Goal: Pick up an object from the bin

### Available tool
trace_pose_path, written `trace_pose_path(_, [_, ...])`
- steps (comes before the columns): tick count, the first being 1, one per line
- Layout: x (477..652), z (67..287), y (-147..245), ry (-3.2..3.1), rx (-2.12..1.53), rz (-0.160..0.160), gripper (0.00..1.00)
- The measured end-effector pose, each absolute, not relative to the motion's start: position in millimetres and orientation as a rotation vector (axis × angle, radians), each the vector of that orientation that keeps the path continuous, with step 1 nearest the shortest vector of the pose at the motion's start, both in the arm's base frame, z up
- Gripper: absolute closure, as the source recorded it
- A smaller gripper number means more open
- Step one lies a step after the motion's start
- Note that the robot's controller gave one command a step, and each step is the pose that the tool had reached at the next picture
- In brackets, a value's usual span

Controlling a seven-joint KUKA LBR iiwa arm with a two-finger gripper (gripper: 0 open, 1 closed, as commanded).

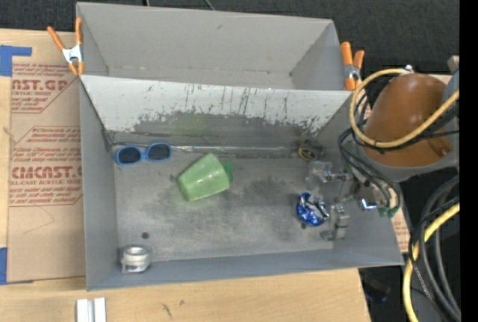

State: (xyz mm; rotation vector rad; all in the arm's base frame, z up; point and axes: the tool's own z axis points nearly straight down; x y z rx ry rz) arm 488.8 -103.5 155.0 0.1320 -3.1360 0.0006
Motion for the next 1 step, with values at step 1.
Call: trace_pose_path(1, [499.0, 67.4, -120.8, -3.146, 0.067, -0.002, 0.0])
